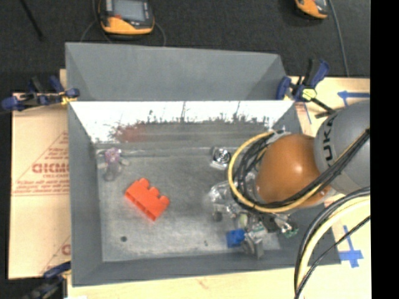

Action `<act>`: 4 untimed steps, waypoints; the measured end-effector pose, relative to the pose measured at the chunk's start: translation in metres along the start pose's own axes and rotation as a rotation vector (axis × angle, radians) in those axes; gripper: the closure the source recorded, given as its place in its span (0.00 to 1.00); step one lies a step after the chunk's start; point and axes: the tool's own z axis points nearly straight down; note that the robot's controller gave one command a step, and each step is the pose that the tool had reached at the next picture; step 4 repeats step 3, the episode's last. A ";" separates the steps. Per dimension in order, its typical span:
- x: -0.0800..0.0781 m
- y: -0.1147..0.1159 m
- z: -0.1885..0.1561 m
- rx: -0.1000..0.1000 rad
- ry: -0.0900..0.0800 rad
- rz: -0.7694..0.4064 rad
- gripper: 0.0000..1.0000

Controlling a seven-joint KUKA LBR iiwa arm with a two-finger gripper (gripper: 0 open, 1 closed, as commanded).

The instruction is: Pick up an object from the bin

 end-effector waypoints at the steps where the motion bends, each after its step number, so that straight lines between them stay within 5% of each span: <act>1: 0.000 -0.002 -0.003 0.002 -0.002 -0.001 1.00; 2: -0.050 0.018 0.005 0.001 0.002 -0.185 1.00; 3: -0.074 0.022 -0.148 0.003 -0.004 -0.273 1.00; 4: -0.074 0.022 -0.148 0.003 -0.004 -0.273 1.00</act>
Offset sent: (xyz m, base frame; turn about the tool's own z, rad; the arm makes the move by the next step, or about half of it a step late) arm 0.0000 0.0000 0.0000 0.0000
